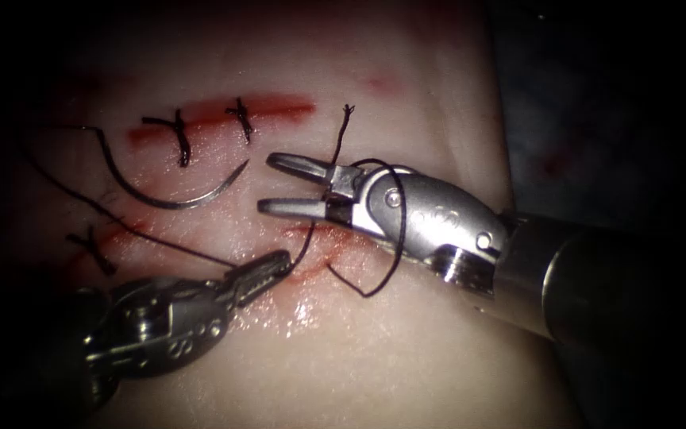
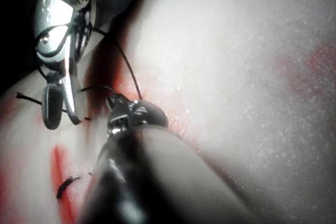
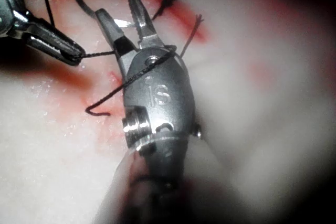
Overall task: Wound Closure
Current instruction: Wrap twice counter-clockwise around right hand using left needle driver
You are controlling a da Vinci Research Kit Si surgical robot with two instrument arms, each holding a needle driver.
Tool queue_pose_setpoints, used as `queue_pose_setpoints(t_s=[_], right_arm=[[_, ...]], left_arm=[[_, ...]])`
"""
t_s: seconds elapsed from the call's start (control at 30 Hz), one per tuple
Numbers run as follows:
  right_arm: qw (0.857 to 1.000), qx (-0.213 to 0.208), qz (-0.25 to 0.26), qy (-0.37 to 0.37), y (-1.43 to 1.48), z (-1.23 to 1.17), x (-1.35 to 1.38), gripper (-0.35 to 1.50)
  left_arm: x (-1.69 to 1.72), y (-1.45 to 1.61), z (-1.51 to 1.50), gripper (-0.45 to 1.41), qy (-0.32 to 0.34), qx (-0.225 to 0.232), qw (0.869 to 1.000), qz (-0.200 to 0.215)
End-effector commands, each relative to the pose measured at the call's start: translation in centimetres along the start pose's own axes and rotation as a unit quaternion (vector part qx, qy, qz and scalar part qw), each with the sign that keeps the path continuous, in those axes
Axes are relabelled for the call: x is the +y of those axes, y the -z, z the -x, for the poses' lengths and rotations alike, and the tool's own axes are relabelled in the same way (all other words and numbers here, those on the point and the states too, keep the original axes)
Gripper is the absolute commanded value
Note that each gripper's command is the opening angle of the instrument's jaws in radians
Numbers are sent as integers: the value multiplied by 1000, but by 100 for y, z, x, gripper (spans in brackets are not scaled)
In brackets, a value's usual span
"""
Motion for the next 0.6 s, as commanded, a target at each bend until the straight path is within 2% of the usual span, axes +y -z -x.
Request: queue_pose_setpoints(t_s=[0.03, 0.1, 0.33, 0.6], right_arm=[[1000, -8, -3, 3, -10, 4, 1, 49], [999, -31, -12, 9, -13, 6, -1, 54], [995, -78, -65, 25, -18, 15, -11, 49], [985, -97, -138, 26, -17, 30, -23, 48]], left_arm=[[0, -7, -1, -45, -3, 0, 1000, 0], [-3, -5, -4, -45, -10, -2, 1000, 1], [-26, 1, -6, -45, -33, -5, 999, 7], [-54, 2, -2, -45, -59, -9, 998, 14]])
